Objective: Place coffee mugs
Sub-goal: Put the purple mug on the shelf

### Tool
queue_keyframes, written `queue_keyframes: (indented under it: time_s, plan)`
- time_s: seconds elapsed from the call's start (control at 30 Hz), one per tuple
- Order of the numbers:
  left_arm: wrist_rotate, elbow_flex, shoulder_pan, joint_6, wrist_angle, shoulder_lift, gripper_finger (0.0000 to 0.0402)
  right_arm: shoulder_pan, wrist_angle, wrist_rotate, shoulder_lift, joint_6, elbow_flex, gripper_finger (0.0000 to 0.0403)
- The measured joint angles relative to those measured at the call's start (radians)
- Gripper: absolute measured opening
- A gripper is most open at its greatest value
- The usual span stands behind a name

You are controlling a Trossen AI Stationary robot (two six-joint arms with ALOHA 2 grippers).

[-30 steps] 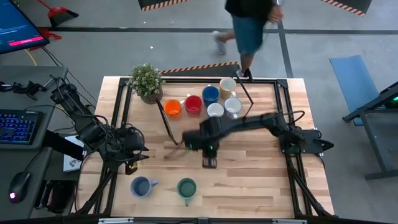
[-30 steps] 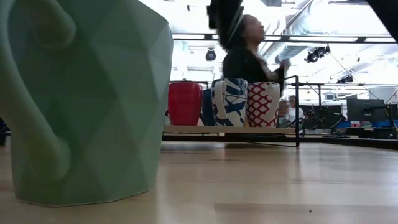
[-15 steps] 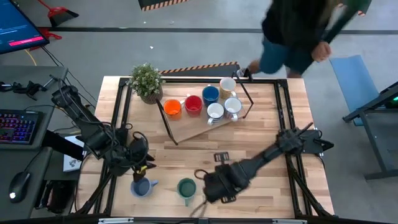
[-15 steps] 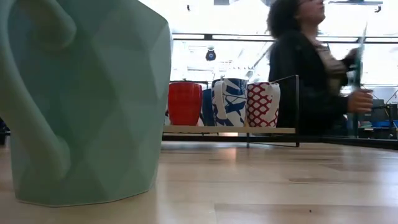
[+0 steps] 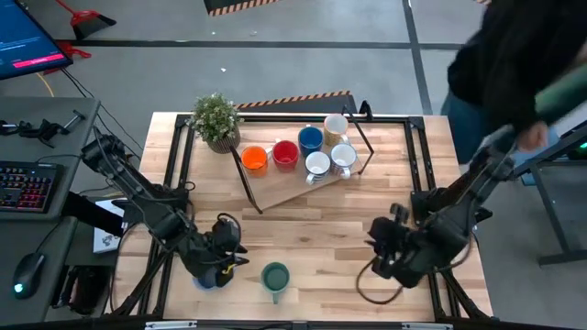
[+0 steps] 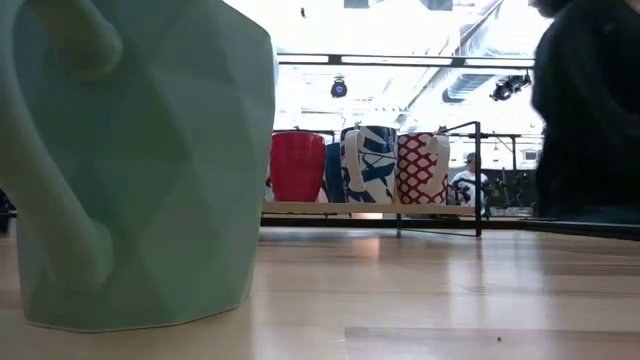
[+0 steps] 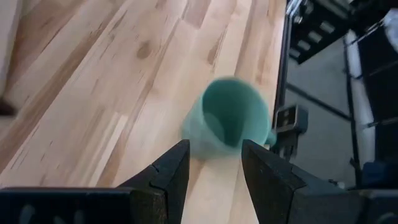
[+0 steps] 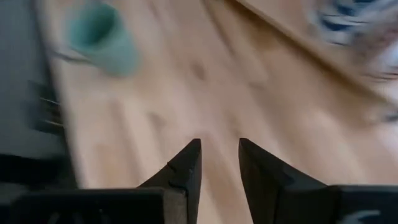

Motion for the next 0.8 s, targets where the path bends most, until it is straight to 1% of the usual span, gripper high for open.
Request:
queue_keyframes:
  time_s: [0.07, 0.13, 0.23, 0.27, 0.3, 0.33, 0.4, 0.5, 0.57, 0.67, 0.8]
  plan:
    - [-0.001, 0.000, 0.023, 0.041, 0.070, 0.021, 0.0133, 0.020, 0.204, 0.030, -0.074, -0.012, -0.129, 0.0087]
    - [0.000, 0.000, 0.048, 0.130, 0.158, 0.044, 0.0133, 0.030, 0.411, 0.051, -0.128, -0.063, -0.251, 0.0087]
    - [0.001, 0.000, 0.085, 0.347, 0.362, 0.074, 0.0133, 0.029, 0.686, 0.047, -0.170, -0.149, -0.405, 0.0087]
    - [0.007, 0.003, 0.093, 0.424, 0.403, 0.077, 0.0133, 0.028, 0.755, 0.047, -0.175, -0.163, -0.445, 0.0087]
    - [0.011, 0.018, 0.101, 0.482, 0.401, 0.076, 0.0133, 0.028, 0.810, 0.047, -0.178, -0.171, -0.478, 0.0087]
    - [0.019, 0.043, 0.107, 0.511, 0.360, 0.072, 0.0133, 0.028, 0.849, 0.046, -0.179, -0.171, -0.506, 0.0087]
    - [0.040, 0.116, 0.116, 0.510, 0.172, 0.061, 0.0133, 0.028, 0.894, 0.044, -0.179, -0.137, -0.547, 0.0087]
    - [0.058, 0.255, 0.103, 0.426, -0.181, 0.061, 0.0133, 0.029, 0.908, 0.038, -0.179, -0.062, -0.581, 0.0087]
    - [0.075, 0.328, 0.082, 0.364, -0.353, 0.066, 0.0133, 0.029, 0.908, 0.033, -0.179, -0.046, -0.588, 0.0087]
    - [0.108, 0.377, 0.042, 0.275, -0.517, 0.074, 0.0133, 0.028, 0.912, 0.045, -0.179, -0.051, -0.588, 0.0087]
    - [0.147, 0.383, -0.015, 0.137, -0.632, 0.075, 0.0133, 0.028, 0.910, 0.067, -0.179, -0.076, -0.588, 0.0087]
